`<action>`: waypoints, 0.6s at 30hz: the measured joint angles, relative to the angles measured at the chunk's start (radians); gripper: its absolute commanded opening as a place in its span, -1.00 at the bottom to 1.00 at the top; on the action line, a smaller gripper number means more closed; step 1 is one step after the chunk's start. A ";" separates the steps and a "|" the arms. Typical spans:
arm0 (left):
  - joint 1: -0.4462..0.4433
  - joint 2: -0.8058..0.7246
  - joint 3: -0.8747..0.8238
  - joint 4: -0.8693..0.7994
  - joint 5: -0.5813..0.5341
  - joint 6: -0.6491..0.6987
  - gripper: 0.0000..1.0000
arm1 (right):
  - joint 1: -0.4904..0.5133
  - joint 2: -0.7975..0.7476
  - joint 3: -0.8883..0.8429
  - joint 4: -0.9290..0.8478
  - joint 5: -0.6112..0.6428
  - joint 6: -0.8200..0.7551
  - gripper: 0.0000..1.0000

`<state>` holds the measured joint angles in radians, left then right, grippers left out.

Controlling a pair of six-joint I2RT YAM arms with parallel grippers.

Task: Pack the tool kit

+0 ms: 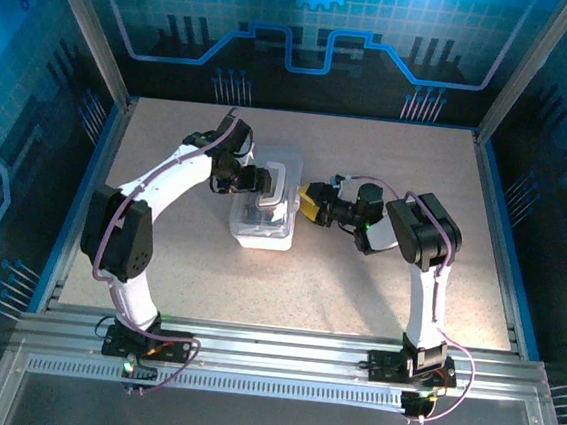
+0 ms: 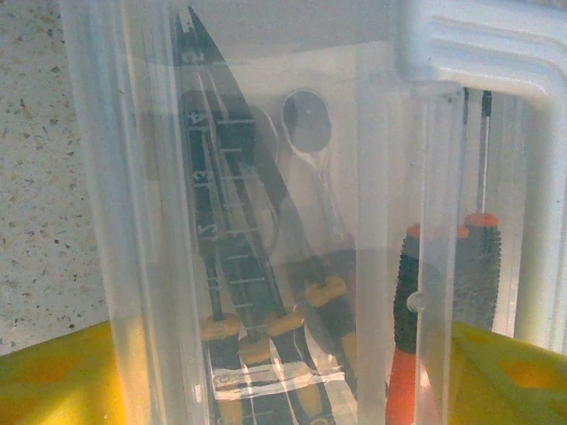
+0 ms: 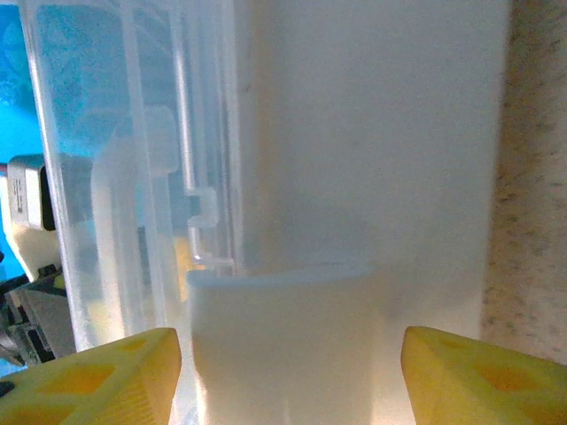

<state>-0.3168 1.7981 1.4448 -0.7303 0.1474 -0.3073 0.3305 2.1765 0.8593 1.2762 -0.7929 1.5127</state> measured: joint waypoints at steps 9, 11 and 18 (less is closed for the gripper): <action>0.001 0.000 0.000 0.000 0.000 0.000 -0.65 | 0.011 0.023 -0.001 0.079 0.007 0.063 0.35; 0.001 -0.001 0.000 0.000 0.000 0.000 -0.65 | 0.011 0.023 -0.002 0.080 0.007 0.066 0.35; 0.005 -0.002 0.000 -0.003 0.002 0.001 -0.65 | 0.005 -0.028 -0.030 0.060 0.015 0.069 0.35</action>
<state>-0.3119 1.7962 1.4445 -0.7338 0.1497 -0.3065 0.3351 2.1483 0.8295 1.3361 -0.7776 1.5818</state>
